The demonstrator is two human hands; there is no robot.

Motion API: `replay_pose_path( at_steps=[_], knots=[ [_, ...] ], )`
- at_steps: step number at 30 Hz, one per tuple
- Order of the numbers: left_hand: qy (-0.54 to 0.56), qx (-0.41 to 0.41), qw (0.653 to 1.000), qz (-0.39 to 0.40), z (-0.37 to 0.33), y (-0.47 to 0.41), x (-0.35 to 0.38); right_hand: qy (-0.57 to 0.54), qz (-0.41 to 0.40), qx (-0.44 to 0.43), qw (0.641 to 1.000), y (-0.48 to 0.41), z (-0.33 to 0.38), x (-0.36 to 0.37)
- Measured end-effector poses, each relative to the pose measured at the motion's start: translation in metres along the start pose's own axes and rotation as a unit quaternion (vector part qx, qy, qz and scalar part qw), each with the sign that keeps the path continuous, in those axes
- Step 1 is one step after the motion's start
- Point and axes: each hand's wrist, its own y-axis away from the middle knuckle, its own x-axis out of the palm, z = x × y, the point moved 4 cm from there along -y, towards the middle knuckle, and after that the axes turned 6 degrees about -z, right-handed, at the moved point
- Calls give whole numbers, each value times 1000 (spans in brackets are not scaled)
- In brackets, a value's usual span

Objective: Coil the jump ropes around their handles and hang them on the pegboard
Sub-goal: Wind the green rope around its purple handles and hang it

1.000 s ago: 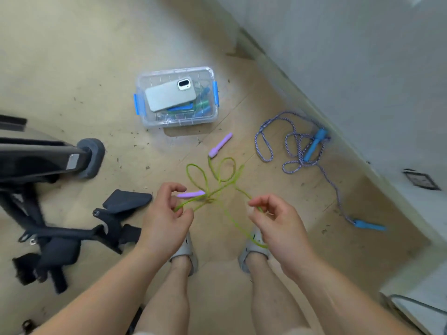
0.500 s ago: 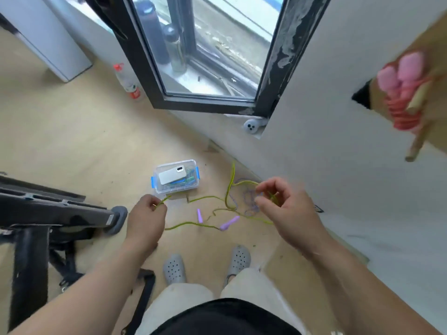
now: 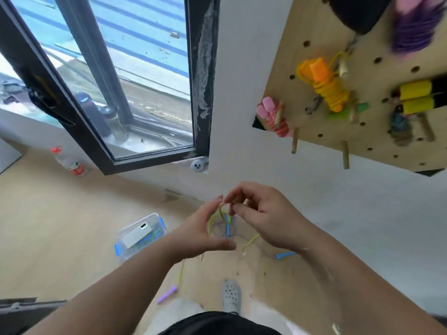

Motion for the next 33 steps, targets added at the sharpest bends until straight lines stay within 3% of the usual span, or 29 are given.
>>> replay_pose_path(
  at_steps=[4, 9, 12, 15, 20, 25, 28, 33],
  knots=[
    [29, 43, 992, 114, -27, -9, 43, -5, -63, 20, 998, 15, 10, -17],
    [-15, -11, 995, 101, -2, -14, 79, -106, -184, 13, 977, 39, 23, -62],
    [29, -35, 996, 73, -1, -9, 91, -156, -230, 10, 961, 56, 18, -92],
    [42, -3, 998, 53, -18, -9, 104, -172, -224, 11, 959, 70, 6, -106],
    [-49, 35, 989, 137, -64, -5, 170, -226, -181, 9, 957, 90, -18, -116],
    [-142, -25, 982, 123, -54, -11, 229, -305, -255, -11, 917, 112, -46, -170],
    [-178, -104, 976, 68, -21, -17, 229, -337, -322, -26, 884, 124, -65, -217],
    [-170, -151, 974, -2, 5, -6, 216, -385, -382, -32, 839, 145, -86, -282]
  ],
)
